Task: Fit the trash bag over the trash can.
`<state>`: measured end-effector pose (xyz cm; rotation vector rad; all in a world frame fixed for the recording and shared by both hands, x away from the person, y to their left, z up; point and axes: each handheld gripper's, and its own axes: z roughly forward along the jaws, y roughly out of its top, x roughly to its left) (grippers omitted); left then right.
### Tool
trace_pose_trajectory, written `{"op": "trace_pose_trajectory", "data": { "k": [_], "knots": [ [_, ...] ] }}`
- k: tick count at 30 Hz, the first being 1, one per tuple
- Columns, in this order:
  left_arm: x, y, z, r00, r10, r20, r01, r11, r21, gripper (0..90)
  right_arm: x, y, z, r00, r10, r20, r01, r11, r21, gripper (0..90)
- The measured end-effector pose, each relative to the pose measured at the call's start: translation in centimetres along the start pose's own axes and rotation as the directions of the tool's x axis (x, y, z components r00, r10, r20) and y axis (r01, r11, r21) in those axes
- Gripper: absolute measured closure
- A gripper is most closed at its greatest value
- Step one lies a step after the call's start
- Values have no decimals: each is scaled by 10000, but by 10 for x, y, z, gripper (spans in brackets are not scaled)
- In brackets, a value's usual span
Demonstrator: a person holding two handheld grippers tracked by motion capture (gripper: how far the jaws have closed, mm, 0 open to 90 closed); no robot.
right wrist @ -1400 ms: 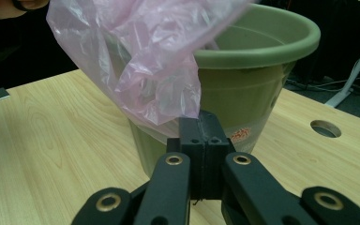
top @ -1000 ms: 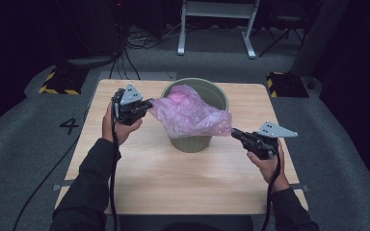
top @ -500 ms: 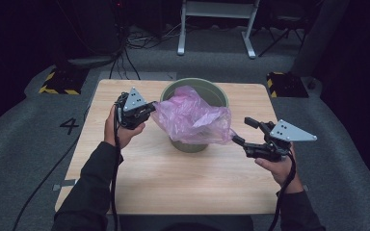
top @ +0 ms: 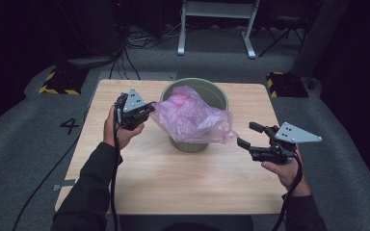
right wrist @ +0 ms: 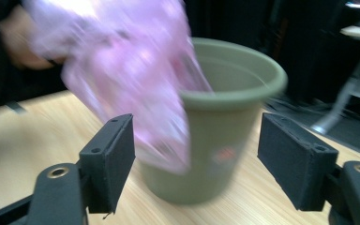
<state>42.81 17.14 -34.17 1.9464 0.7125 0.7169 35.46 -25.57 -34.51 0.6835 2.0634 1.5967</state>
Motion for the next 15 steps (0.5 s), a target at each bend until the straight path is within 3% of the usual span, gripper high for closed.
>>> {"op": "trace_pose_trajectory", "data": {
  "k": [4, 6, 7, 9, 10, 11, 12, 14, 15],
  "knots": [
    [-1, 1, 2, 10000, 45, -2, -45, 10000, 22, 891, 11, 15, 10, 9995, -13, -323, 5, 9997, -241, 240],
    [-1, 2, 4, 10000, 63, -30, -63, 10000, 34, 891, 14, 22, 21, 9998, 73, -182, -74, 9999, -82, 231],
    [-1, 3, 5, 10000, 80, 11, -80, 9999, 62, 891, 15, 24, 25, 10000, 84, -35, -84, 10000, 16, 231],
    [-1, 4, 8, 9999, 139, -13, -139, 9999, 100, 891, 16, 29, 36, 9975, 30, 707, -46, 9997, 220, 244],
    [-1, 4, 9, 9999, 148, -26, -148, 9998, 107, 891, 17, 31, 41, 9966, 133, 810, -158, 9994, 314, 302],
    [-1, 5, 10, 9998, 207, -27, -207, 9997, 119, 891, 16, 36, 51, 9926, 123, 1206, -186, 9985, 517, 420],
    [-1, 5, 11, 9997, 224, -9, -224, 9996, 155, 891, 16, 36, 51, 9926, 123, 1206, -186, 9985, 517, 420],
    [0, 7, 14, 9995, 298, -98, -295, 9991, 288, 890, 12, 40, 57, 9944, 135, 1048, -184, 9988, 460, 628],
    [1, 7, 15, 9993, 354, -151, -349, 9988, 330, 891, 10, 42, 61, 9916, 52, 1295, -121, 9986, 523, 693]
  ]
}}
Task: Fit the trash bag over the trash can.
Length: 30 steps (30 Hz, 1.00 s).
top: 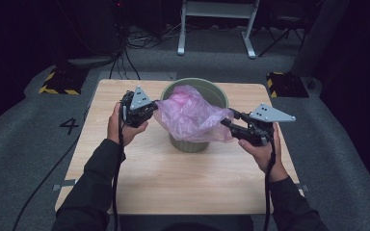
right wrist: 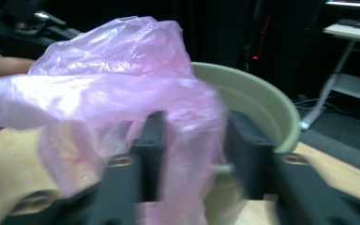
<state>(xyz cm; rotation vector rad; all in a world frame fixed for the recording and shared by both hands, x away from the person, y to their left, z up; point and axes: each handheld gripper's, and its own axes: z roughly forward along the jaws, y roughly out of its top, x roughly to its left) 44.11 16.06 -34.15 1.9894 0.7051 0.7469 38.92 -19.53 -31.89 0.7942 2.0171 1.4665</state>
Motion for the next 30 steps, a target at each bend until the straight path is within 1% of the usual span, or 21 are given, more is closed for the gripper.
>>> {"op": "trace_pose_trajectory", "data": {
  "k": [1, 2, 3, 4, 5, 6, 8, 10, 11, 12, 13, 14, 15, 17, 19, 20, 21, 23, 27, 28, 30],
  "knots": [
    [1, 0, 1, 10000, -19, 18, 19, 10000, 30, 890, -3, 3, 4, 9999, -125, 97, 125, 9999, -2, 751],
    [2, 0, 2, 10000, -46, 0, 46, 10000, 59, 891, -9, 6, 9, 9991, -183, 393, 183, 9998, 21, 839],
    [4, 0, 3, 10000, -83, 9, 83, 9999, 96, 891, -9, 6, 9, 9991, -183, 393, 183, 9998, 21, 839],
    [6, -1, 5, 9998, -195, 76, 194, 9997, 120, 891, -13, 7, 12, 9986, -97, 512, 95, 9999, 40, 873],
    [8, -1, 7, 9995, -276, 136, 273, 9994, 192, 891, -18, 7, 16, 9986, 79, 528, -84, 9999, 89, 892],
    [10, -3, 9, 9992, -351, 185, 346, 9991, 262, 891, -24, 6, 19, 9979, 188, 622, -202, 9996, 217, 896],
    [13, -5, 13, 9985, -477, 256, 466, 9980, 415, 891, -32, 2, 26, 9951, 554, 818, -594, 9971, 476, 899],
    [17, -8, 18, 9963, -771, 371, 754, 9961, 456, 891, -40, -1, 32, 9908, 757, 1125, -835, 9943, 663, 899],
    [19, -10, 20, 9960, -816, 375, 796, 9954, 536, 891, -45, -3, 36, 9886, 901, 1203, -995, 9922, 747, 899],
    [21, -11, 22, 9952, -899, 400, 873, 9943, 618, 891, -54, -7, 43, 9840, 1176, 1337, -1309, 9868, 951, 899],
    [22, -13, 25, 9942, -999, 400, 971, 9931, 660, 891, -54, -7, 43, 9840, 1176, 1337, -1309, 9868, 951, 899],
    [23, -14, 26, 9936, -1043, 440, 1011, 9924, 704, 891, -64, -12, 49, 9774, 1646, 1325, -1783, 9790, 987, 900],
    [24, -16, 28, 9933, -1086, 393, 1055, 9916, 745, 891, -64, -12, 49, 9774, 1646, 1325, -1783, 9790, 987, 900],
    [27, -20, 31, 9922, -1190, 371, 1157, 9900, 810, 891, -71, -16, 54, 9735, 1739, 1488, -1907, 9757, 1076, 899],
    [28, -24, 35, 9910, -1286, 374, 1249, 9880, 904, 891, -76, -19, 59, 9711, 1870, 1485, -2044, 9725, 1117, 899],
    [28, -27, 38, 9905, -1328, 370, 1288, 9871, 952, 891, -79, -21, 62, 9687, 1921, 1573, -2109, 9709, 1133, 899],
    [28, -29, 40, 9914, -1246, 395, 1198, 9871, 1063, 891, -81, -22, 64, 9679, 1960, 1575, -2150, 9699, 1143, 899],
    [28, -33, 43, 9909, -1280, 408, 1226, 9857, 1157, 891, -85, -23, 69, 9666, 1900, 1719, -2123, 9696, 1219, 899],
    [27, -40, 50, 9906, -1284, 466, 1208, 9827, 1403, 891, -91, -26, 76, 9638, 2038, 1719, -2269, 9656, 1274, 899],
    [26, -42, 51, 9898, -1340, 493, 1257, 9815, 1442, 891, -93, -27, 78, 9632, 2092, 1688, -2319, 9642, 1285, 900],
    [24, -47, 53, 9901, -1324, 472, 1237, 9803, 1540, 890, -94, -30, 80, 9626, 2047, 1773, -2303, 9633, 1379, 900]
  ]
}}
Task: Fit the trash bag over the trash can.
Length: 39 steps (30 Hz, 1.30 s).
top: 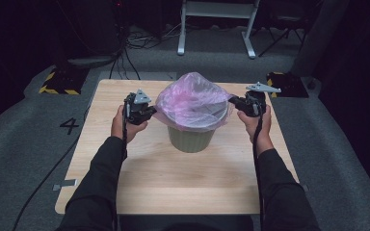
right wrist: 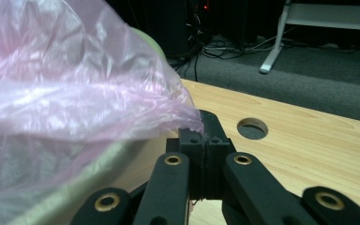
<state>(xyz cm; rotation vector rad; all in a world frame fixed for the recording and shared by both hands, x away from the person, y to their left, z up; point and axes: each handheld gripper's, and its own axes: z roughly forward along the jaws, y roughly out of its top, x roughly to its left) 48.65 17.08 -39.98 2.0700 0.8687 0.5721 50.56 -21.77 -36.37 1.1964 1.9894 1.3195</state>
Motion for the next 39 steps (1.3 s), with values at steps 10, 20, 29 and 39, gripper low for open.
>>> {"op": "trace_pose_trajectory", "data": {
  "k": [10, 20, 29, 39],
  "knots": [
    [1, -20, -41, 9996, -265, -79, 252, 9902, -1371, 399, -2, -6, -12, 9999, -69, -87, 68, 9999, -114, 898],
    [-12, -17, -88, 9982, 383, 464, -250, 9654, -2595, 217, 6, 1, -21, 9987, -511, -12, 511, 9983, -296, 889],
    [-27, 6, -92, 9936, 1123, 104, -1047, 9526, -2856, 223, 9, 5, -22, 9973, -727, 108, 729, 9971, -215, 885],
    [-33, 42, -68, 9647, 2629, -169, -2603, 9413, -2149, 519, 9, 8, -16, 9940, -1084, 118, 1082, 9940, 174, 886]
  ]
}}
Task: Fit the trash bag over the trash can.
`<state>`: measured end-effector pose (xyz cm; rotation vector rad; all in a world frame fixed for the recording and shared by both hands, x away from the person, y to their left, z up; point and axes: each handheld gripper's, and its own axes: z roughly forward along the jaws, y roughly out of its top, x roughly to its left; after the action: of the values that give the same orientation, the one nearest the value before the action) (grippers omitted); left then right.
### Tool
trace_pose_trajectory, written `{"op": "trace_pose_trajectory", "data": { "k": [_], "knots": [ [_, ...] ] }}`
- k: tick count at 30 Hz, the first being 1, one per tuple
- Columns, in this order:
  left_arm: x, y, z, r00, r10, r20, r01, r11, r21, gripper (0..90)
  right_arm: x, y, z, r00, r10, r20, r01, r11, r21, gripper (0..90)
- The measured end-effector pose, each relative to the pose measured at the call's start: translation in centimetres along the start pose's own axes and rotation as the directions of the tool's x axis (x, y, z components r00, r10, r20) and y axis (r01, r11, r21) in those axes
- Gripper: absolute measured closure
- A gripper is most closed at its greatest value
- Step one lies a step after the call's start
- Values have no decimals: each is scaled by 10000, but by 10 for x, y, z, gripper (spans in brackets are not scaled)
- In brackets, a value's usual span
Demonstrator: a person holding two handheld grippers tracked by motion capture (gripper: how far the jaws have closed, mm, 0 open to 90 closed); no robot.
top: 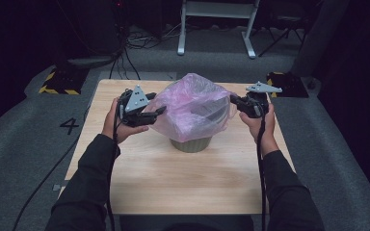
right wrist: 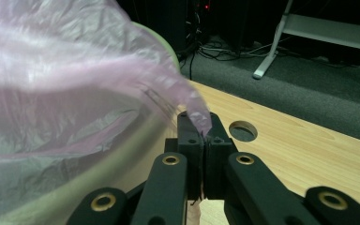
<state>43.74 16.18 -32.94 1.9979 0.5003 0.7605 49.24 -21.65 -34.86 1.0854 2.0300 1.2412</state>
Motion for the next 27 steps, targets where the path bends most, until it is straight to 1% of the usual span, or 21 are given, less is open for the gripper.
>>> {"op": "trace_pose_trajectory", "data": {
  "k": [1, 2, 4, 5, 7, 8, 9, 11, 12, 13, 16, 17, 18, 19, 20, 22, 24, 26, 27],
  "knots": [
    [0, 2, 2, 9997, 210, -139, -209, 9998, 64, 559, 0, 0, 1, 10000, -30, -8, 30, 10000, 16, 886],
    [1, 3, 3, 9995, 244, -217, -244, 9997, -1, 610, 0, 0, 1, 10000, -32, -20, 32, 10000, 37, 886],
    [4, 5, 3, 9996, 222, -161, -225, 9995, -209, 721, -1, 0, 1, 10000, -68, -6, 68, 9999, 96, 887],
    [5, 5, 4, 9993, 267, -250, -271, 9994, -193, 757, -1, 0, 1, 10000, -86, -14, 87, 9999, 122, 888],
    [10, 6, 5, 9997, 85, -230, -93, 9993, -356, 843, -1, 0, 2, 9999, -166, -2, 166, 9997, 202, 888],
    [13, 6, 7, 9998, -58, -216, 51, 9994, -344, 876, -2, 0, 2, 9999, -148, -54, 149, 9996, 251, 889],
    [16, 6, 10, 9993, -288, -220, 282, 9992, -276, 891, -2, 0, 3, 9998, -174, -98, 177, 9993, 328, 888],
    [24, 5, 17, 9960, -840, -317, 838, 9965, -53, 898, -3, 0, 5, 9998, -197, -81, 201, 9988, 444, 889],
    [28, 4, 21, 9930, -1138, -330, 1140, 9935, 37, 899, -4, 0, 6, 9998, -179, -85, 183, 9985, 514, 888],
    [31, 2, 25, 9897, -1356, -461, 1362, 9906, 119, 900, -4, 0, 8, 9998, -180, -72, 184, 9982, 569, 889],
    [39, -4, 38, 9823, -1726, -725, 1765, 9830, 512, 900, -5, -2, 12, 9998, -199, -72, 204, 9972, 718, 890],
    [42, -6, 42, 9801, -1853, -712, 1895, 9802, 572, 900, -6, -2, 14, 9998, -167, -66, 172, 9969, 764, 890],
    [44, -9, 46, 9777, -2017, -581, 2051, 9770, 587, 900, -7, -3, 15, 9999, -163, -56, 167, 9967, 792, 889],
    [45, -10, 49, 9787, -1952, -634, 1995, 9774, 700, 900, -7, -3, 18, 9999, -138, -57, 143, 9965, 819, 890],
    [46, -12, 53, 9776, -1976, -719, 2029, 9764, 743, 900, -7, -3, 18, 9999, -138, -57, 143, 9965, 819, 890],
    [48, -15, 60, 9728, -2196, -738, 2253, 9711, 794, 900, -7, -4, 21, 9998, -202, -23, 204, 9961, 857, 889],
    [50, -18, 66, 9707, -2250, -840, 2325, 9681, 932, 900, -7, -4, 25, 9997, -232, -2, 232, 9956, 905, 890],
    [52, -22, 72, 9680, -2407, -716, 2475, 9626, 1100, 900, -7, -5, 28, 9997, -225, -64, 230, 9952, 950, 891],
    [52, -25, 74, 9663, -2447, -795, 2529, 9601, 1192, 900, -7, -6, 29, 9998, -185, -96, 194, 9949, 988, 894]
  ]
}}
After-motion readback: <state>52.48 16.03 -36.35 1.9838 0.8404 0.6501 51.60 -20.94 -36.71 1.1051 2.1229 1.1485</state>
